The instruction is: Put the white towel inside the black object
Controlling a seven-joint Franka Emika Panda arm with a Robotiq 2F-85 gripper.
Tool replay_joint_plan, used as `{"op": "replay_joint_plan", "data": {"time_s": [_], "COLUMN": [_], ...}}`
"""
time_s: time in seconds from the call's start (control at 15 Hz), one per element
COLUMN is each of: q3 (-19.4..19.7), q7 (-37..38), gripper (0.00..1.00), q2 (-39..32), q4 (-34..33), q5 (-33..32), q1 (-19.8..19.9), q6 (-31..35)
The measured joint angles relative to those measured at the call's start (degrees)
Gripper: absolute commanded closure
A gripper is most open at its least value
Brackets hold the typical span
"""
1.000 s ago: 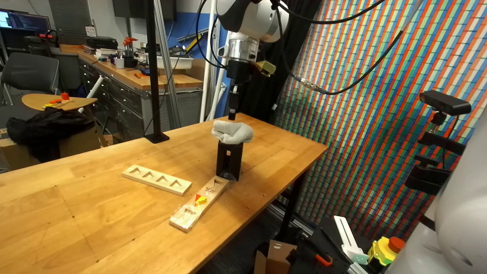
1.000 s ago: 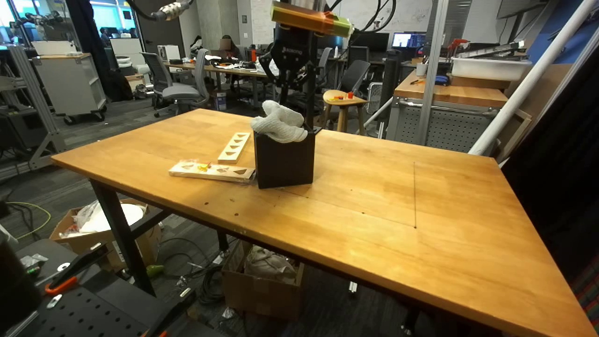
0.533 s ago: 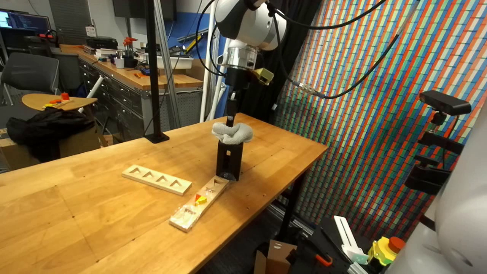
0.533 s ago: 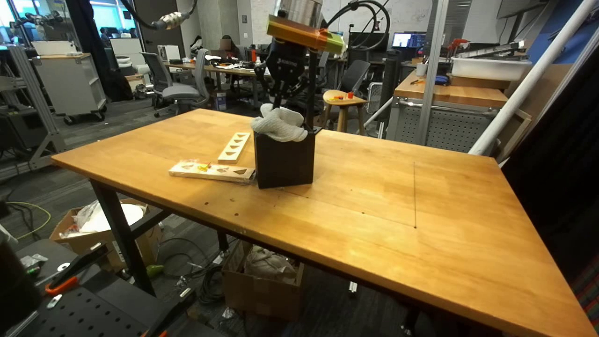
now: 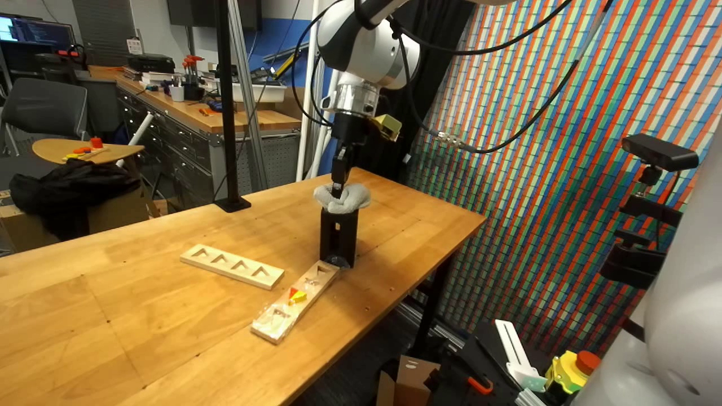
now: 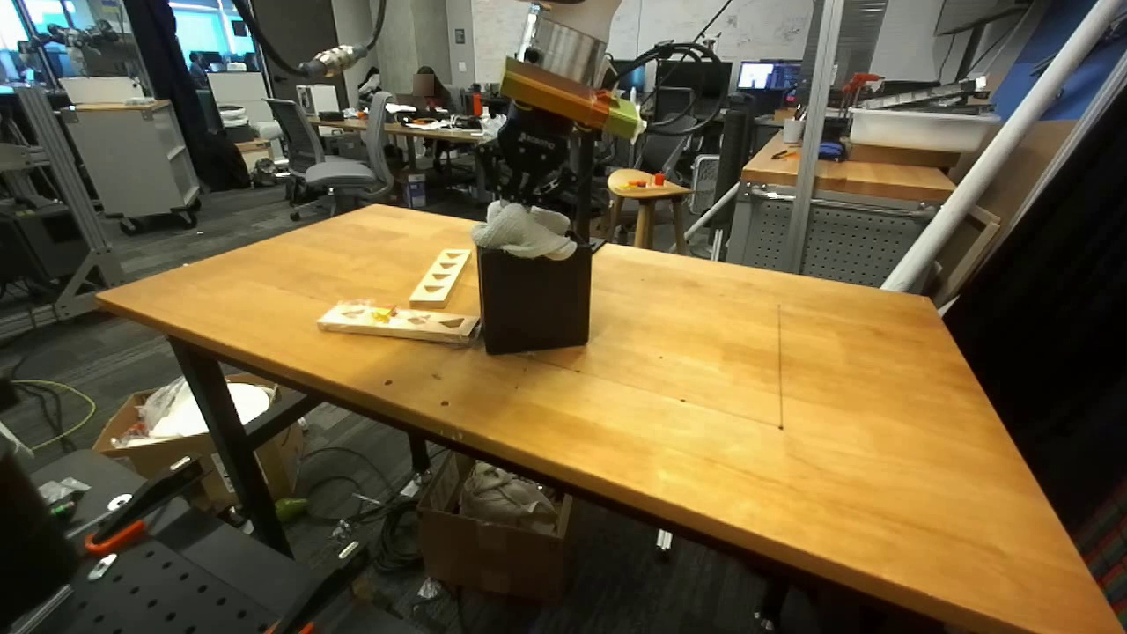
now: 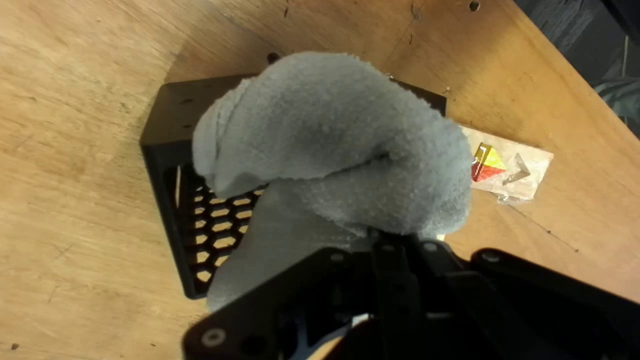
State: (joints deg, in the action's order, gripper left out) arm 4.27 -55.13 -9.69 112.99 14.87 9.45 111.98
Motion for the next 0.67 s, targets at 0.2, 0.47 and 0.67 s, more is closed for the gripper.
{"op": "replay_joint_plan", "data": {"time_s": [0.2, 0.47, 0.67], "q3": [0.1, 0.1, 0.1], "q7": [-0.5, -1.5, -2.8], "gripper": [1.0, 1.0, 1.0], "q2": [-0.3, -0.7, -1.3], "q4": [0.2, 0.2, 0.2], "q5": [1.5, 3.5, 4.6], "q1": [0.6, 1.4, 1.8], "q6": [0.0, 0.0, -0.2]}}
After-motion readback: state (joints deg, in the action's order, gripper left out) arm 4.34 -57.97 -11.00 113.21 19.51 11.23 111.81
